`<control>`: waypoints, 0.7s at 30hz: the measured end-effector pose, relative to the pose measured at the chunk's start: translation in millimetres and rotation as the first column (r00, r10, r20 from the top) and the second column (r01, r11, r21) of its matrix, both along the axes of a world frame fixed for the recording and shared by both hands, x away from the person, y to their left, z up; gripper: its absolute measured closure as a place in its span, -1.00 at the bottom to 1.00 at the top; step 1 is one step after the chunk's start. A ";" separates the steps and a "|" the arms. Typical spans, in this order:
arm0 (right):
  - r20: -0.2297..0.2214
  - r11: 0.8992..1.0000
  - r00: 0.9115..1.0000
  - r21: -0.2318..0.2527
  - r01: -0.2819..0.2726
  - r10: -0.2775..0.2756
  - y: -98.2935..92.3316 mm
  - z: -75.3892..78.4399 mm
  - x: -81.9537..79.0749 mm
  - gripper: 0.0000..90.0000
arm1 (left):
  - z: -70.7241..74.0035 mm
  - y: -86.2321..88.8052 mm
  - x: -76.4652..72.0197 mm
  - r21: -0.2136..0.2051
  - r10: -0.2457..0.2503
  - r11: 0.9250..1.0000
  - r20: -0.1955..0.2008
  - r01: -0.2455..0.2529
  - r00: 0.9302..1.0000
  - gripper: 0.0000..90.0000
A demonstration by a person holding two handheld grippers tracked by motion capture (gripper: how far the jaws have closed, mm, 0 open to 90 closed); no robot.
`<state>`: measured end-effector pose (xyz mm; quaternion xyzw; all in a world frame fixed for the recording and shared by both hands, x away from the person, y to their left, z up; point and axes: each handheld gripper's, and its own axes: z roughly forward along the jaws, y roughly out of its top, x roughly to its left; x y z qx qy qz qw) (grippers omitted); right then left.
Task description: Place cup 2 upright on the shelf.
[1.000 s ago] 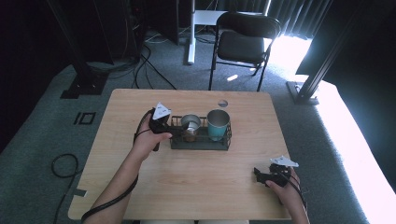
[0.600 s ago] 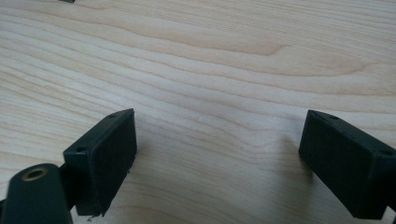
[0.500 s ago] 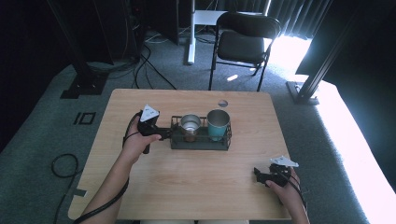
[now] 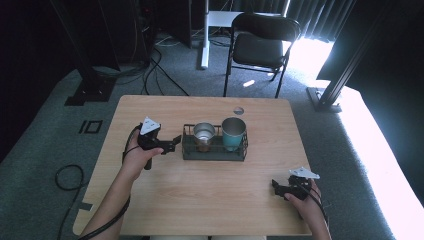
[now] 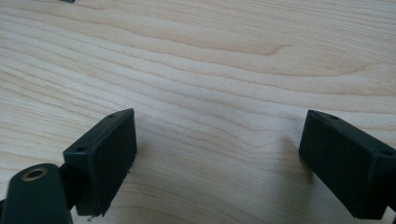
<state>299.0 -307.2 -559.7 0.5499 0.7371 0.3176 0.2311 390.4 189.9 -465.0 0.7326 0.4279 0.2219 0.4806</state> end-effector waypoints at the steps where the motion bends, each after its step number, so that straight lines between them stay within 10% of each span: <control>1: 0.000 1.000 1.000 0.000 0.000 0.000 0.0 0.0 0.0 -0.76 | -1.8 3.0 -1.5 -0.004 0.006 1.000 -0.002 -0.006 1.000 -0.92; 21: 0.000 1.000 1.000 0.000 0.000 0.000 0.0 0.0 0.0 -0.76 | -29.6 37.7 -31.3 -0.024 0.073 0.997 -0.052 -0.074 0.996 -0.92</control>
